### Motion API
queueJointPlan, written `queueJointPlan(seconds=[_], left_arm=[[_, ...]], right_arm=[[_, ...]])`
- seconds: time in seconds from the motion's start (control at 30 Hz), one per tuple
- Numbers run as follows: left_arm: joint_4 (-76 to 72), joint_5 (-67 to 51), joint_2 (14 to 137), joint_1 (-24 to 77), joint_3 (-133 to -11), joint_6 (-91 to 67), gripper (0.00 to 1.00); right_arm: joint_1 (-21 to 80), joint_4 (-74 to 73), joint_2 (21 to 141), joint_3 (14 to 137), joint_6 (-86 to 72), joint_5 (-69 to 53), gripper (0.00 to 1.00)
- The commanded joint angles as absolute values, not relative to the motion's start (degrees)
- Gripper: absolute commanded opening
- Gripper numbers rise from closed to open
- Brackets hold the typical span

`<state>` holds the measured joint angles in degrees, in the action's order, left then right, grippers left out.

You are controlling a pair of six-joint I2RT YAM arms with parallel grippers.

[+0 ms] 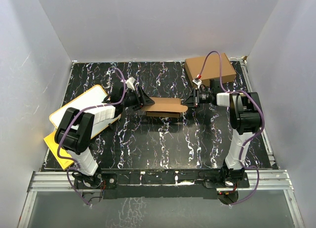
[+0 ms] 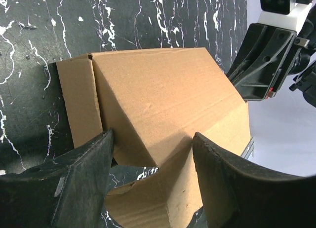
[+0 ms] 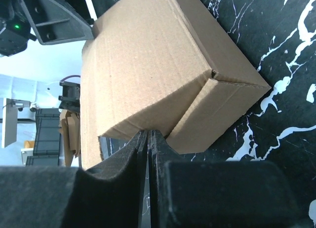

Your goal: Fold the paper box

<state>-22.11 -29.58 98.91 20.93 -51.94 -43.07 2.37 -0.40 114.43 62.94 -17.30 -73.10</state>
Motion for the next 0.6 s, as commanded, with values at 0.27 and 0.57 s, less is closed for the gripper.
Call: queueJointPlan(seconds=[0.27, 0.57], left_arm=[[-19.78, -30.16, 98.23, 21.58, -51.94, -41.35, 0.61], [-12.72, -27.41, 97.98, 21.53, -54.12, -36.80, 0.58]], right_arm=[[0.55, -5.22, 114.00, 65.18, -11.59, -68.75, 0.15], [0.18, -10.86, 113.13, 66.41, -5.78, -65.14, 0.15]])
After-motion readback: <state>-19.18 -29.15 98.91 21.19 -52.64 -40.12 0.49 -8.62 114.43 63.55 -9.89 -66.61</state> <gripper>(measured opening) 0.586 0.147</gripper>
